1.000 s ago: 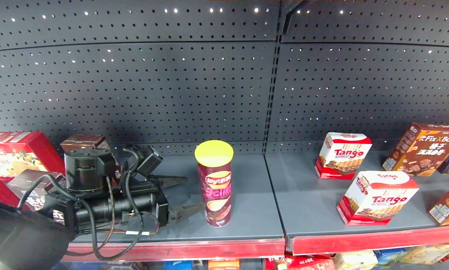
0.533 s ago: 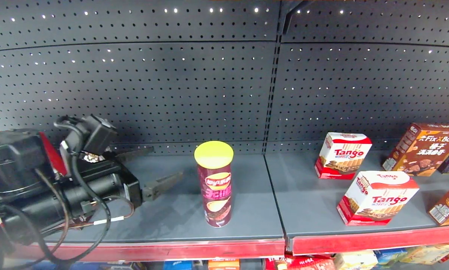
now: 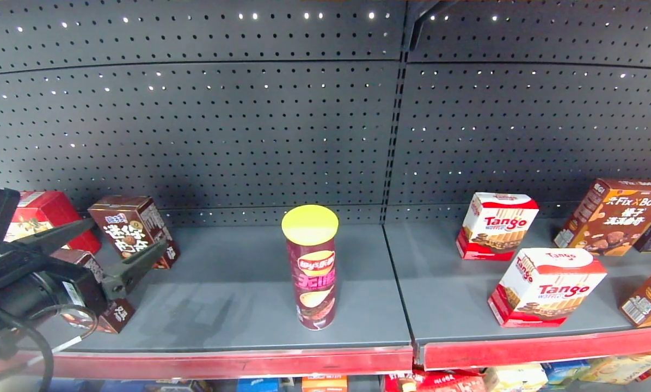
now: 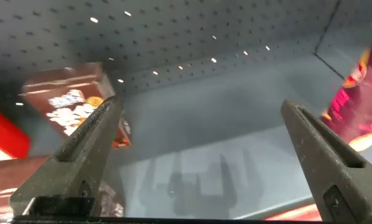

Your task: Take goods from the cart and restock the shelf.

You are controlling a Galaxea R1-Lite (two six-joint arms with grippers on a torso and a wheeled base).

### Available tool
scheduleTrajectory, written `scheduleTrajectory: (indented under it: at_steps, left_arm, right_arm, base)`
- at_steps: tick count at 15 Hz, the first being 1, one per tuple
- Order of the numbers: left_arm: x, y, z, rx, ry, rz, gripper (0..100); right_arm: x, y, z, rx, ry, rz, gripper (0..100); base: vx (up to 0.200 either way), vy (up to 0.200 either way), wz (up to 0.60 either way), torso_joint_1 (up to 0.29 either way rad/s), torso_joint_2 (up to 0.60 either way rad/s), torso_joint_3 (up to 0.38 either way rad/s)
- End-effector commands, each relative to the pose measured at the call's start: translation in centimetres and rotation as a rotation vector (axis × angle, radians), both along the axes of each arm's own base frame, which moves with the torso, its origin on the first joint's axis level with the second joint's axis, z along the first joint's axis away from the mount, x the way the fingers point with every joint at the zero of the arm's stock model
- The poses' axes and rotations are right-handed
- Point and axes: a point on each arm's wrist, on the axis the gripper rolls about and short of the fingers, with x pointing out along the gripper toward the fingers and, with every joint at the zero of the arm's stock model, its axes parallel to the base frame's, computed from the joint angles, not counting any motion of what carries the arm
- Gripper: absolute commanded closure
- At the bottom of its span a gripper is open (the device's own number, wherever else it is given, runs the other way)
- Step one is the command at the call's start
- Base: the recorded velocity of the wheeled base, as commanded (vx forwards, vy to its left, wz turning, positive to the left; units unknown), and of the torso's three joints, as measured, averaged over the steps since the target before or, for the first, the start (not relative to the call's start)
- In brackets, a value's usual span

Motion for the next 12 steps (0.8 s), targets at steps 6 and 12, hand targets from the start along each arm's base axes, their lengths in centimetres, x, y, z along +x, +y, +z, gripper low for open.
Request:
scheduleTrajectory:
  at_steps: [6, 12]
  left_arm:
    - [3.4, -0.2, -0.2, 0.003, 0.069, 0.023, 0]
    - [6.1, -0.5, -0.7, 0.013, 0.109, 0.062, 0]
  right_arm:
    - [8.3, -0.6, 8.8, 0.263, 0.147, 0.356, 100]
    - [11.5, 3.5, 8.2, 0.263, 0.365, 0.817, 100]
  base:
    - [0.000, 0.000, 0.00, 0.000, 0.00, 0.000]
    - [0.000, 0.000, 0.00, 0.000, 0.00, 0.000]
